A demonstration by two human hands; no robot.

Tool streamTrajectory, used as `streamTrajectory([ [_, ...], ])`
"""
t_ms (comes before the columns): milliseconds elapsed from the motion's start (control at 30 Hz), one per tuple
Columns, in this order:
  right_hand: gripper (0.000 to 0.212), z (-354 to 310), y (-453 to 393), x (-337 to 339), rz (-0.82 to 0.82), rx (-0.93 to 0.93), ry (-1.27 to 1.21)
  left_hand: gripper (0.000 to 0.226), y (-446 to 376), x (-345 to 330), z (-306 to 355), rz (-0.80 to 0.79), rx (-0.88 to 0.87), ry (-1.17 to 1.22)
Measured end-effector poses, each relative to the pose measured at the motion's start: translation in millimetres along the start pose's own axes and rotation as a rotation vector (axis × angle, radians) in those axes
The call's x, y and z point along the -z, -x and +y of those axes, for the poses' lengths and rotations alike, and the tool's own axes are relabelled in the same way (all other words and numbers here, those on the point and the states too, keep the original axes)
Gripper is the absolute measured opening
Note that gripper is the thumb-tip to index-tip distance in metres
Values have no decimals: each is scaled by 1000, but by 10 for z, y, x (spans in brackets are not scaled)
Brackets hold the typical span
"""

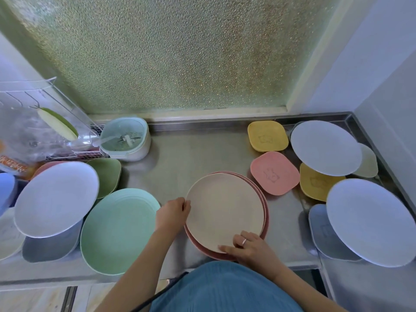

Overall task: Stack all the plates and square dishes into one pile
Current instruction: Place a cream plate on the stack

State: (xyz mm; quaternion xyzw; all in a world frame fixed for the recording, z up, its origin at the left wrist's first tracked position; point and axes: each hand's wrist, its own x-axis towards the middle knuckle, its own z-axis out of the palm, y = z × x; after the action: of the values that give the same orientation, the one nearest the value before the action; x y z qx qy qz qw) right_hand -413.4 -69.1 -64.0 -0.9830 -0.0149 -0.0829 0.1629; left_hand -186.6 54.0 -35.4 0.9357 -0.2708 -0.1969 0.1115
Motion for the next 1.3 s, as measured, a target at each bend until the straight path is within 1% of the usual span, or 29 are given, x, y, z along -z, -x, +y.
streamTrajectory([
  [100, 29, -32, 26, 26, -17, -64, 25, 38, -57, -48, 33, -31, -61, -92],
  [300, 28, -22, 36, 16, -79, -179, 20, 41, -93, -116, 40, -52, -45, -140],
  [367, 27, -26, 36, 51, -62, -212, 6, 41, -95, -122, 41, -43, -46, -150],
  [400, 28, -32, 29, 74, -19, -263, -6, 42, -94, -125, 42, -36, -47, -155],
  [433, 32, -29, 18, 89, 39, -352, -9, 42, -92, -130, 42, -33, -44, -157],
  [500, 41, 19, -25, 98, 142, -630, 0, 43, -86, -141, 41, -26, -37, -152],
  [533, 45, 69, -48, 94, 168, -764, 1, 42, -83, -146, 42, -21, -32, -149],
  [600, 53, 158, -83, 71, 141, -928, -69, 42, -77, -157, 42, -15, -24, -144],
  [633, 58, 182, -102, 59, 107, -954, -138, 42, -75, -161, 41, -16, -21, -142],
  [700, 62, 192, -146, 49, 84, -955, -228, 41, -74, -164, 30, -14, -12, -134],
  [767, 60, 182, -191, 47, 77, -950, -253, 41, -75, -155, 10, -11, 1, -121],
  [900, 59, 210, -322, 1, 65, -910, -207, 40, -69, -104, -65, 5, 48, -91],
  [1067, 60, 242, -542, -43, 8, -843, -181, 41, -56, -18, -188, 18, 121, -104],
  [1133, 62, 251, -599, -47, -8, -833, -135, 42, -38, 16, -225, 20, 121, -120],
  [1200, 61, 232, -623, -34, 23, -816, -1, 44, -2, 50, -269, 21, 109, -132],
  [1233, 58, 204, -638, -16, 37, -778, 54, 45, 24, 70, -304, 33, 117, -122],
  [1300, 52, 100, -705, 15, 53, -656, 75, 43, 83, 110, -424, 84, 169, -73],
])
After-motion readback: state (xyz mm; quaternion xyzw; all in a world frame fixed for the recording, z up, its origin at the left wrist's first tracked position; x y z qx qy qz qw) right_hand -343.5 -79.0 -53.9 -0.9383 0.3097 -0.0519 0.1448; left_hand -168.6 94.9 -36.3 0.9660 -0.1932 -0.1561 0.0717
